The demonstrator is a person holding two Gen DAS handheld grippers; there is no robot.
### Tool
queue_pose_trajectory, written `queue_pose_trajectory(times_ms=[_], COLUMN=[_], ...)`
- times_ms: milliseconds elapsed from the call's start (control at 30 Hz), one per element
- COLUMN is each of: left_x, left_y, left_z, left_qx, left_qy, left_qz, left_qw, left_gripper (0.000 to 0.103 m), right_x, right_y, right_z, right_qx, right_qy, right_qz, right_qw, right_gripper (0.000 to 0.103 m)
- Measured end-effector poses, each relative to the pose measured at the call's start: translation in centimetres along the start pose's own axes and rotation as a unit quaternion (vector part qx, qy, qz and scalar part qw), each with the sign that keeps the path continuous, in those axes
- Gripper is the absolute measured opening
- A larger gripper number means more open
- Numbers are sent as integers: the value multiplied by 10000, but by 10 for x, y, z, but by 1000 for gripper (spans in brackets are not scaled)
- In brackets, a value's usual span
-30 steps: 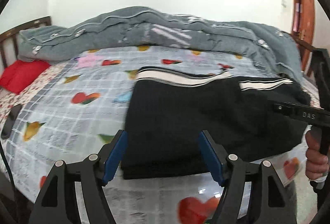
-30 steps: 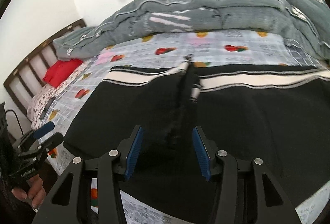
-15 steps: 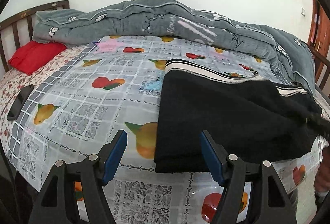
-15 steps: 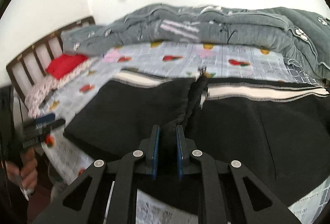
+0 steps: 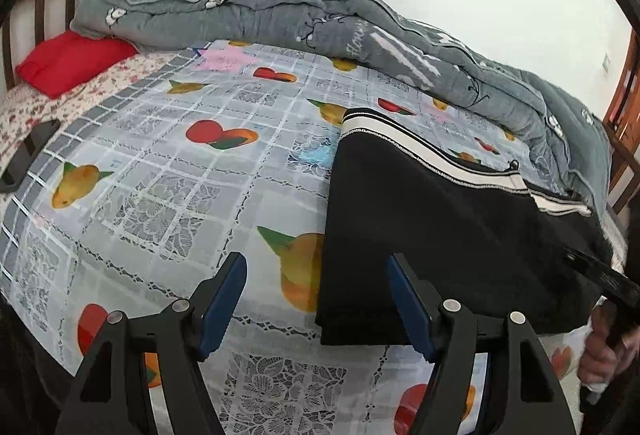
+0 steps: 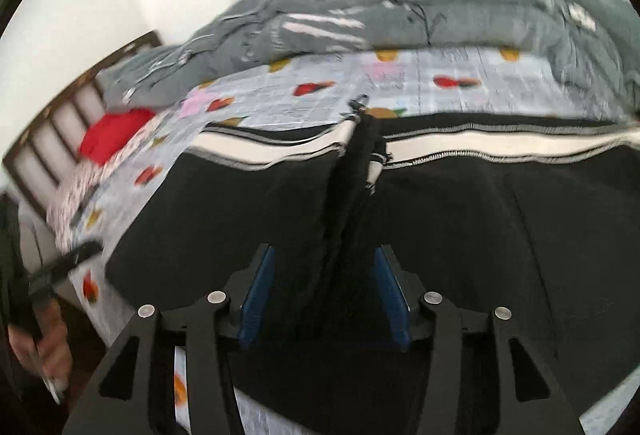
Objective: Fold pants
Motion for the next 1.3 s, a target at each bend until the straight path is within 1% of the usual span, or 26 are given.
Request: queue_pose_trajectory(times_ms=[100,167,267,300,333,400,433,500,533,567,600,633,667,700,733,767,833,900,933,967,1033,1100,1167,1200,1233,1300], left_x=[-2,-4,-8,-9,-11,-18,-21,-24,-24,-24,-25,-25,-25,-24,-24,-24,-22,-20,-20,-21,-26,-37,-44,-43,-42,-39], left_y=[4,4,0,-1,-2,-5,-6,-9,-10,-11,-13,-14,-16,-18,-20,-23,-26,-29,-30,-31,-30,-30,-31,-33,-35,-37], left_z=[0,1,3,4,4,5,5,7,8,9,9,8,8,7,6,5,3,0,-2,-3,-4,0,7,9,9,9], left_qx=[82,68,35,56,81,119,115,90,84,77,64,55,49,41,27,4,-36,-89,-88,-55,44,183,273,230,160,125], left_qy=[18,25,42,50,69,170,229,295,295,292,297,299,297,289,286,281,267,241,227,219,286,461,523,479,465,529], left_qz=[127,202,496,560,613,606,579,588,604,625,641,649,655,649,648,655,632,583,548,514,439,342,373,330,284,334], left_qw=[9999,9998,9988,9984,9981,9979,9980,9978,9977,9976,9975,9974,9974,9975,9975,9975,9976,9980,9982,9984,9986,9982,9976,9980,9984,9980], left_gripper=[70,70,70,70,70,70,70,70,70,70,70,70,70,70,70,70,70,70,70,70,70,70,71,71,71,71], right_x=[-29,-47,-59,-61,-62,-55,-47,-22,-15,-11,-12,-19,-28,-44,-52,-54,-40,-15,0,11,23,22,8,7,10,13], right_y=[-8,-8,2,7,10,10,8,-6,-11,-16,-24,-29,-34,-41,-45,-46,-44,-36,-31,-27,-21,-21,-26,-28,-29,-27], right_z=[-14,-17,-21,-23,-24,-27,-31,-41,-45,-49,-52,-52,-52,-47,-42,-39,-37,-32,-26,-19,-2,18,41,49,51,47], right_qx=[-516,-714,-496,-327,-183,147,142,-52,-101,-134,-119,-69,-67,-139,-172,-174,-90,44,161,265,451,514,634,637,607,506], right_qy=[353,593,546,528,506,431,296,-17,-111,-202,-247,-177,-28,277,454,489,332,-19,-236,-327,-295,-172,77,-66,-167,-84], right_qz=[-216,-316,-73,38,98,19,-65,-405,-462,-410,-168,-11,53,91,150,188,359,479,495,466,368,354,477,511,504,537], right_qw=[9978,9952,9972,9981,9985,9990,9994,9992,9988,9989,9995,9998,10000,9995,9987,9985,9988,9988,9984,9980,9979,9979,9968,9966,9967,9972], right_gripper=[52,54,54,36,16,13,13,12,12,12,12,12,13,15,17,17,18,20,24,26,28,28,30,30,30,30])
Point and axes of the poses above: each gripper's, at about its wrist camera, not at the fingertips, and x roughly against the way its jaws point, y to its left, z to its underside, the point moved 3 cm from there along -x, roughly the way its jaws point, and after that the axes turned 8 degrees about -x, right-handed, at the moved point
